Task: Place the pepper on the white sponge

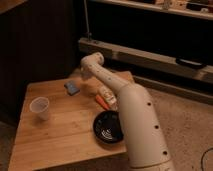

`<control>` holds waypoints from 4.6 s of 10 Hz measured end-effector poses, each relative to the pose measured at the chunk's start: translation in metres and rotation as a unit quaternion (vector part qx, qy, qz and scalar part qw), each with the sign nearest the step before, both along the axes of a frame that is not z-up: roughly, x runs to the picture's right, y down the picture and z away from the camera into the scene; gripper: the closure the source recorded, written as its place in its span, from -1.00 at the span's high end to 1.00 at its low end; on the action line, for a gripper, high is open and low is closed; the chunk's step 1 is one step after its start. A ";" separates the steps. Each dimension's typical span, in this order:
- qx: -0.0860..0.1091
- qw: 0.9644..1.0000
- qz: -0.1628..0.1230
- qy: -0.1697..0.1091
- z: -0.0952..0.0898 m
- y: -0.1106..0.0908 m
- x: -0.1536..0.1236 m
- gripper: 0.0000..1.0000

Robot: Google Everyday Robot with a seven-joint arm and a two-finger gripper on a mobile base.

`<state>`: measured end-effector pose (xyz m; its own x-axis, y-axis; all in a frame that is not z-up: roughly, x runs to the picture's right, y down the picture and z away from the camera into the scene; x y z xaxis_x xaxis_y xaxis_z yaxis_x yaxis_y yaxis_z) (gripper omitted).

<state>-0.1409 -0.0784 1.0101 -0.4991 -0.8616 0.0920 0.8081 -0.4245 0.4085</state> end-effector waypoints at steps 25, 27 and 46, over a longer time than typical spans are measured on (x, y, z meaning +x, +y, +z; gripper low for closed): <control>0.017 1.000 -0.003 -0.009 -0.023 -0.011 0.014 -0.93; 0.030 0.999 -0.011 -0.011 -0.074 -0.025 0.031 -0.93; -0.148 0.987 -0.025 -0.062 -0.222 0.079 0.092 -0.31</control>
<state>-0.0486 0.0006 0.7879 -0.5640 -0.7799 0.2715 0.7253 -0.3107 0.6144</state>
